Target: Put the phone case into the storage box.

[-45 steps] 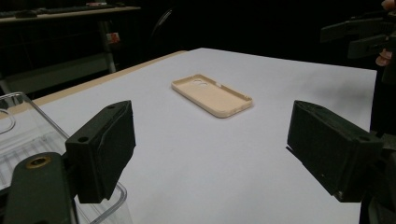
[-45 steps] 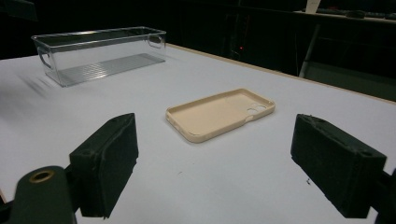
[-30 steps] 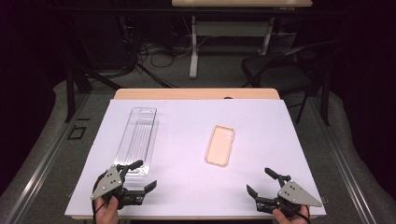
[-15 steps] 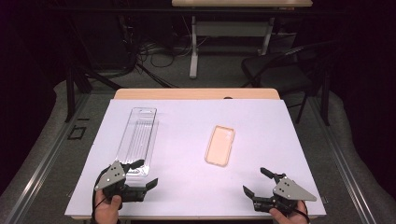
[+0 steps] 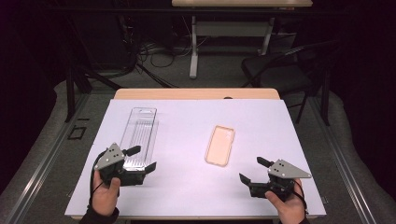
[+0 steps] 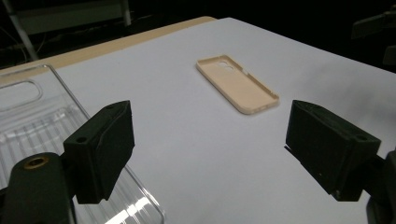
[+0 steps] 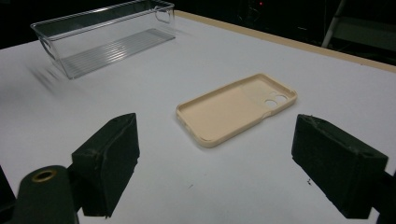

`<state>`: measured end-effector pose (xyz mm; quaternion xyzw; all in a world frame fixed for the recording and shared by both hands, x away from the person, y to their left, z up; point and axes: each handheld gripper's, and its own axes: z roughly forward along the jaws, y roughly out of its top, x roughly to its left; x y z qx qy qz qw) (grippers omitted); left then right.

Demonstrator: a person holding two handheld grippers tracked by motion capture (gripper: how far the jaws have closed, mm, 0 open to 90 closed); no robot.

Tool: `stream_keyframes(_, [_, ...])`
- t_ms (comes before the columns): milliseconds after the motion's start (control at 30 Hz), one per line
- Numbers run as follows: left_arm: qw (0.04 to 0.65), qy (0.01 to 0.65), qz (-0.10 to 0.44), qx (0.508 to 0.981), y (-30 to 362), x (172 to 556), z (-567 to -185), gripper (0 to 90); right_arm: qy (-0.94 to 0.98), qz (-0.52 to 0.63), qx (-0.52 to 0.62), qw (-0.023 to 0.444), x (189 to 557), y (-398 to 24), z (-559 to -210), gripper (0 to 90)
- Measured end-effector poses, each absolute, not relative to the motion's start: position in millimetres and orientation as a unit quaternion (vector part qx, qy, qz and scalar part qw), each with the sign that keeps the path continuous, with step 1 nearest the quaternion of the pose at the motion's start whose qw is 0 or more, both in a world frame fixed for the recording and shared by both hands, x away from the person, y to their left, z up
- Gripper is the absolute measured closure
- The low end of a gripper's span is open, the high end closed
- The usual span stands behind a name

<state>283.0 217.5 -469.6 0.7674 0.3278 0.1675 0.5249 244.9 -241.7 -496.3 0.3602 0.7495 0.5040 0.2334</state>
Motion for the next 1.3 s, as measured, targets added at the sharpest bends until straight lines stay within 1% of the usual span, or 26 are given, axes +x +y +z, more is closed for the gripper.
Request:
stream_keyframes(133, [0.528,0.318,0.157,0.772,214.8,297.8,-459.2,15.8,0.745,0.51,0.357,0.24,254.4,-242.0,-491.6,14.6])
stream_keyframes(233, [0.519,0.305,0.164,0.782,209.3,308.2,-452.3,15.8,0.743,0.508,0.369,0.231,264.8,-242.4,-488.6,14.6])
stream_keyframes(333, [0.524,0.313,0.15,0.778,204.3,318.9,-446.2,15.8,0.746,0.506,0.367,0.227,269.2,-241.5,-486.3,14.6])
stream_keyframes(500, [0.538,0.319,0.138,0.768,195.2,339.2,-435.2,16.0,0.761,0.5,0.35,0.221,282.3,-234.7,-472.9,14.7])
stream_keyframes(600, [0.538,0.323,0.129,0.768,191.9,346.1,-432.3,16.2,0.762,0.497,0.347,0.228,286.1,-231.5,-467.8,14.7])
stream_keyframes(733, [0.522,0.325,0.126,0.779,185.3,360.5,-425.1,19.7,0.774,0.484,0.34,0.226,297.5,-221.6,-459.0,14.7])
stream_keyframes(933, [0.521,0.329,0.138,0.776,180.2,372.8,-419.0,19.7,0.788,0.471,0.334,0.213,312.8,-208.7,-454.8,14.7])
stream_keyframes(1200, [0.526,0.342,0.13,0.768,180.9,384.1,-417.3,19.8,0.796,0.46,0.335,0.207,327.2,-194.5,-452.0,14.9])
stream_keyframes(1300, [0.523,0.348,0.132,0.767,184.2,388.7,-418.6,21.6,0.801,0.455,0.33,0.207,333.0,-189.3,-450.3,14.8])
